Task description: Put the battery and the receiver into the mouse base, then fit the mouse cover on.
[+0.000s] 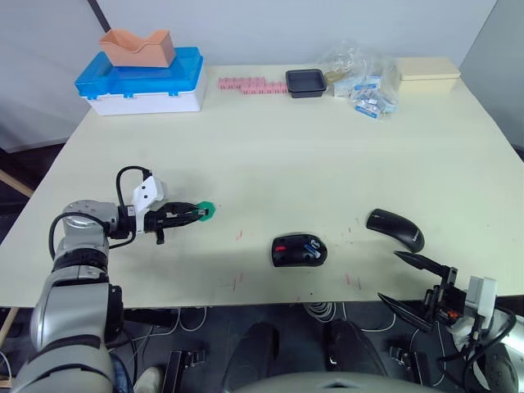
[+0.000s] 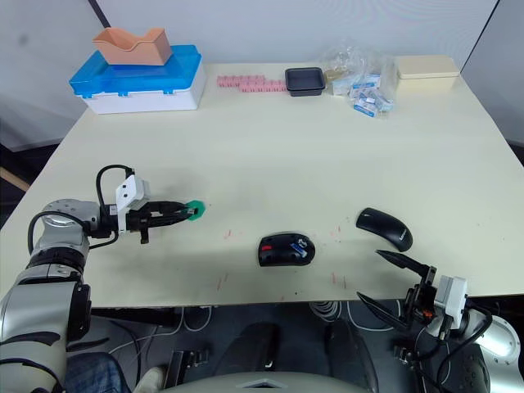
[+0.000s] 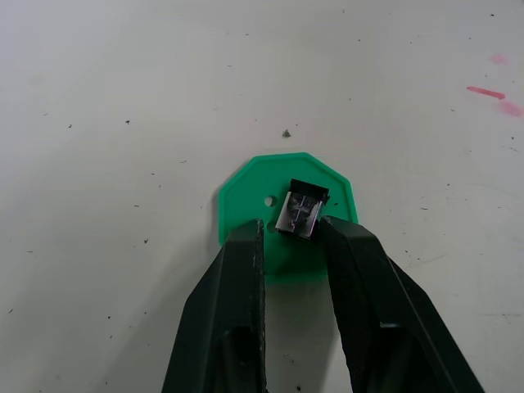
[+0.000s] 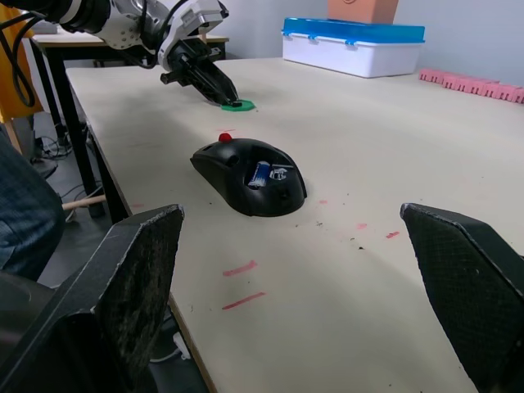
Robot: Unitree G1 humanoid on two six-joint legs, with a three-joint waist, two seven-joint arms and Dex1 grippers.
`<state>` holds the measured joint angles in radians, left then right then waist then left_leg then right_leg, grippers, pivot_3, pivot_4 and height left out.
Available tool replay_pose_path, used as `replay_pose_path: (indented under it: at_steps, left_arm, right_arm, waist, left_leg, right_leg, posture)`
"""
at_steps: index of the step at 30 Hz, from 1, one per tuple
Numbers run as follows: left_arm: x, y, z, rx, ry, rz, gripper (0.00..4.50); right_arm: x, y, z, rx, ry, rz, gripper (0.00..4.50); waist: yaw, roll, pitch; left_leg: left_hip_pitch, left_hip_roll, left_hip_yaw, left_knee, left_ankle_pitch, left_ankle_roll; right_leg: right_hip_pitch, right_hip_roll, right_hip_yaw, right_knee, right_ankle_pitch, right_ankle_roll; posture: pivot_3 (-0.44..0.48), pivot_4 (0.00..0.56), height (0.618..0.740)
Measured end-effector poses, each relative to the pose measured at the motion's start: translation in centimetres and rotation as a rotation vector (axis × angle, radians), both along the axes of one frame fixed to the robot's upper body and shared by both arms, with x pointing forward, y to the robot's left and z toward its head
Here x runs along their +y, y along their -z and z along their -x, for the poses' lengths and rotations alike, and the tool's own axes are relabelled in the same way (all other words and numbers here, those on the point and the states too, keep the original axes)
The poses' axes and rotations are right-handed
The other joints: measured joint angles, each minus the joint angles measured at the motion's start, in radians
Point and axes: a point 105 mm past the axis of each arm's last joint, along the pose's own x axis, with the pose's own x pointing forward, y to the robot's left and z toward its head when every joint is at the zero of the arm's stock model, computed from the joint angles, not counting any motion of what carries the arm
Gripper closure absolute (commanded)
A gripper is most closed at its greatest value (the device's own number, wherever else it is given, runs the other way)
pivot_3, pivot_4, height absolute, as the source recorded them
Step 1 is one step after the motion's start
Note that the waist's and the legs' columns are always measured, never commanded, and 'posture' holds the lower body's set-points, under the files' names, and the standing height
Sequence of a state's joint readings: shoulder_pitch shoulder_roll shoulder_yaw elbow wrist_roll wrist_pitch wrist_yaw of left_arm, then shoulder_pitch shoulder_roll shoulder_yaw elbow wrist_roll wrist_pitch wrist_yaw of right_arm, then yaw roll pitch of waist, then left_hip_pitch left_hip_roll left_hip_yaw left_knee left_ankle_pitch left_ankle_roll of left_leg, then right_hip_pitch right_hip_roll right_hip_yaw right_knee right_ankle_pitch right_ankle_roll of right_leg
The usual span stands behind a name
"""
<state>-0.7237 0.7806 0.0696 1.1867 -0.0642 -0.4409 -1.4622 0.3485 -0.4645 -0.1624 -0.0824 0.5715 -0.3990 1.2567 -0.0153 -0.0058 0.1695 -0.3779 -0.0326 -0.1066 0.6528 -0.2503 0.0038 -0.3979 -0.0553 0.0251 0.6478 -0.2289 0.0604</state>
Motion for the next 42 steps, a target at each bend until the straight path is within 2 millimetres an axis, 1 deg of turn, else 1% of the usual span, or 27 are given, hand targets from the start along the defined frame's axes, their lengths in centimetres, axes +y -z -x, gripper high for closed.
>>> replay_pose_path:
  at_steps: [17, 18, 20, 21, 42]
  left_arm:
    - [-0.14, 0.02, 0.01, 0.002, 0.010, -0.001, 3.29]
    - [-0.14, 0.02, 0.02, 0.003, 0.011, -0.001, 3.57]
    - [-0.18, 0.06, 0.08, 0.006, 0.016, -0.001, 3.95]
    - [-0.22, 0.01, 0.06, 0.004, 0.017, 0.001, 4.45]
    - [-0.22, -0.07, 0.04, 0.002, 0.018, 0.003, 4.48]
  right_arm:
    - [-0.05, 0.17, 0.19, 0.009, 0.003, 0.001, 0.00]
    - [-0.05, 0.16, 0.19, 0.008, 0.003, 0.001, 0.00]
    - [-0.05, 0.16, 0.18, 0.008, 0.003, 0.001, 0.00]
    - [-0.05, 0.17, 0.19, 0.009, 0.003, 0.001, 0.00]
    - [0.14, -0.12, -0.07, -0.008, -0.013, 0.004, 0.00]
  waist:
    - [0.000, 0.000, 0.000]
    - [0.000, 0.000, 0.000]
    - [0.000, 0.000, 0.000]
    - [0.000, 0.000, 0.000]
    - [0.000, 0.000, 0.000]
  left_leg:
    - [0.000, 0.000, 0.000, 0.000, 0.000, 0.000]
    - [0.000, 0.000, 0.000, 0.000, 0.000, 0.000]
    - [0.000, 0.000, 0.000, 0.000, 0.000, 0.000]
    - [0.000, 0.000, 0.000, 0.000, 0.000, 0.000]
    - [0.001, 0.000, 0.001, 0.000, 0.000, 0.000]
  right_leg:
    - [0.000, 0.000, 0.000, 0.000, 0.000, 0.000]
    - [0.000, 0.000, 0.000, 0.000, 0.000, 0.000]
    - [0.000, 0.000, 0.000, 0.000, 0.000, 0.000]
    - [0.000, 0.000, 0.000, 0.000, 0.000, -0.001]
    - [0.000, 0.000, 0.001, 0.001, 0.000, -0.001]
  posture:
    - [0.000, 0.150, 0.740]
    - [0.000, 0.150, 0.740]
    - [0.000, 0.150, 0.740]
    - [0.000, 0.150, 0.740]
    - [0.000, 0.150, 0.740]
